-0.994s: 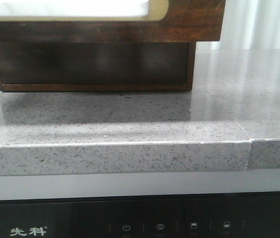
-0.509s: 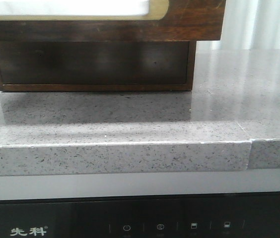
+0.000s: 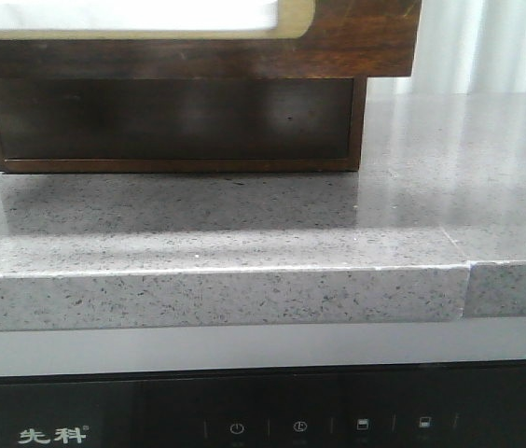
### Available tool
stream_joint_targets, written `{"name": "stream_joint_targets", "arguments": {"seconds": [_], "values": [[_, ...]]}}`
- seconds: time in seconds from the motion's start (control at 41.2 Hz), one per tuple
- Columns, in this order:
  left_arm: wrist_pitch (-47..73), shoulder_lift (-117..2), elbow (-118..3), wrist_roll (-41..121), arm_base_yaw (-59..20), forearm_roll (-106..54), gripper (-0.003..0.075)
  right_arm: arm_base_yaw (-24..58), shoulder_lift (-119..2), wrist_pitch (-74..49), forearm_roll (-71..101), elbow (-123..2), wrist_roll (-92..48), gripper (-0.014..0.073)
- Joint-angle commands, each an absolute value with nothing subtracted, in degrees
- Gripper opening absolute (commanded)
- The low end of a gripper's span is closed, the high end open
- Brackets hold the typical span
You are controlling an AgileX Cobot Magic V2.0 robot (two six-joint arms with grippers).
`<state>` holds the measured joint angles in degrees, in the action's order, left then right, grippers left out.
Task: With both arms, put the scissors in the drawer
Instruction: 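Lower the scissors into the drawer and open the right gripper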
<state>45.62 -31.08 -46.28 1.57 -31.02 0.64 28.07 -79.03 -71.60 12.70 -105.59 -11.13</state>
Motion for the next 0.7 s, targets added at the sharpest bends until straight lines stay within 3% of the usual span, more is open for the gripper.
{"name": "stream_joint_targets", "arguments": {"seconds": [0.0, 0.412, 0.679], "values": [[40.8, -31.4, -48.0, 1.0, -31.5, 0.6, 0.0491, 28.1, -71.2, -65.1, 13.2, -100.6, -10.7, 0.0323], [40.8, -31.4, -48.0, 1.0, -31.5, 0.6, 0.0491, 28.1, -44.4, -51.8, 11.5, -69.2, -10.7, 0.0323], [40.8, -31.4, -48.0, 1.0, -31.5, 0.6, 0.0491, 28.1, -30.1, -49.3, 11.5, -57.1, -10.5, 0.0323]]}}
